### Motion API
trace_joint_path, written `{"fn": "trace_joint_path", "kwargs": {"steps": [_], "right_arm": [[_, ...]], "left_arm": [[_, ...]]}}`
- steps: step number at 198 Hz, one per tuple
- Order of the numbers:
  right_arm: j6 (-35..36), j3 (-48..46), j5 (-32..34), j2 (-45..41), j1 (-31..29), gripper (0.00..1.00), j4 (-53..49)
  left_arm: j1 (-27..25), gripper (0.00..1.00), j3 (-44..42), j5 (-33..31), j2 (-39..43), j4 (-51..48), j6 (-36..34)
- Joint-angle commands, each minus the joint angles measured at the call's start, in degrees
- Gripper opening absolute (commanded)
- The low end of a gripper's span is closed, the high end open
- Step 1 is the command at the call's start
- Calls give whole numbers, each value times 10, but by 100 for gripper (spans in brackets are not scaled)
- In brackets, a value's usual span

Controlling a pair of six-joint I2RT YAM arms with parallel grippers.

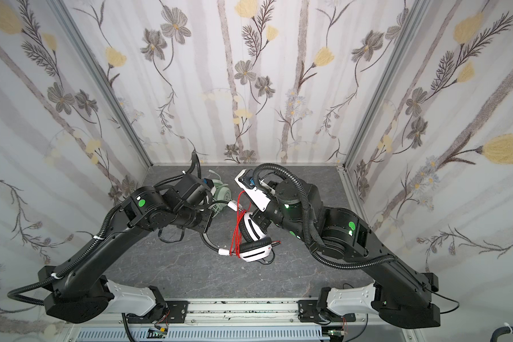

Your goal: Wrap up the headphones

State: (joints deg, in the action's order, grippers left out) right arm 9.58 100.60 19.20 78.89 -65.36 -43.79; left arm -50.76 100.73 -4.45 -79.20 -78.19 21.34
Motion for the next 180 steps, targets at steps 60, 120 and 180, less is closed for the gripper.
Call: {"fn": "trace_joint_path", "kwargs": {"steps": [60, 120, 180], "right_arm": [[-68, -59, -178, 9, 147, 0, 33], [-93, -104, -222, 4, 175, 5, 52], [-152, -247, -382, -59, 284, 50, 127]], "left_arm": [[-16, 0, 6, 9, 13, 16, 5], [-17, 0, -18, 16, 47, 34, 8], [-4, 0, -7, 43, 88, 51, 38]]}}
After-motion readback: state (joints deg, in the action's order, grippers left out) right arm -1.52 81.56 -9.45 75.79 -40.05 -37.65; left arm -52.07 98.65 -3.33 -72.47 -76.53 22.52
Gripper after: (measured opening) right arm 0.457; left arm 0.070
